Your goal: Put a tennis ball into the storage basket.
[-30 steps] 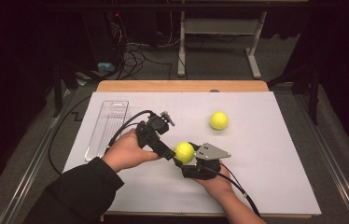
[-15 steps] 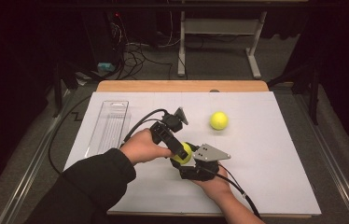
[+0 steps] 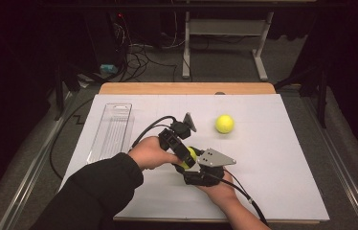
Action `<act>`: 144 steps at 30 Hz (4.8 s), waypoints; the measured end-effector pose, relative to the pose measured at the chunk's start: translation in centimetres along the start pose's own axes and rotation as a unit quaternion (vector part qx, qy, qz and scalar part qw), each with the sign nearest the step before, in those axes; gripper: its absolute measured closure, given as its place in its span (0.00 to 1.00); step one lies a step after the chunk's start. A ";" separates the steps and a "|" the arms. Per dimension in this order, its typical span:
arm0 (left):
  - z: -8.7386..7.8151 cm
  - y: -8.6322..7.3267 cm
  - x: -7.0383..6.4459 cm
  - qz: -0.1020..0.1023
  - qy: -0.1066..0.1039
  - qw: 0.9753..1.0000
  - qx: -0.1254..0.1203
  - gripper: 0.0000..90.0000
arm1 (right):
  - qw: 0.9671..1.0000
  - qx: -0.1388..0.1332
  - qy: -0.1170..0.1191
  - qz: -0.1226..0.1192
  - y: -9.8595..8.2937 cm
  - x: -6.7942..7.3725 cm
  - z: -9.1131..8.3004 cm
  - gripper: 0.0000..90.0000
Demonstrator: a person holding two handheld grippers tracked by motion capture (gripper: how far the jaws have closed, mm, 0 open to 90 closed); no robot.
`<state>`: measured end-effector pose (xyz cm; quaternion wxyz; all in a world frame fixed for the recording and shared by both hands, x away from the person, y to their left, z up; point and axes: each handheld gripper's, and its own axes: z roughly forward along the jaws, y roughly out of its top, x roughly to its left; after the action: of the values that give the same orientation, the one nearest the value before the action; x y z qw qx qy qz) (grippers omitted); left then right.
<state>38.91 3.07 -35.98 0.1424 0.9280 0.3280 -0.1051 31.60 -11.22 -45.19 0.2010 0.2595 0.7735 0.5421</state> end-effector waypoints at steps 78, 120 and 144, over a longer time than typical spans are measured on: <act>-11.9 -10.5 15.0 -0.232 0.181 0.956 0.002 0.29 | 0.988 0.034 -0.148 0.034 -5.4 -8.1 -13.1 0.00; -9.6 -8.8 17.0 -0.242 0.174 0.955 -0.010 0.01 | 0.989 0.041 -0.140 0.032 -5.5 -7.8 -12.6 0.00; -5.3 -6.0 11.2 -0.138 0.146 0.980 0.007 0.01 | 0.989 0.048 -0.139 0.032 -5.6 -7.6 -12.3 0.00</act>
<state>44.18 15.83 -35.39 0.0704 0.8801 0.4694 0.0105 29.28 -26.51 -46.20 0.2766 0.3660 0.7548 0.4689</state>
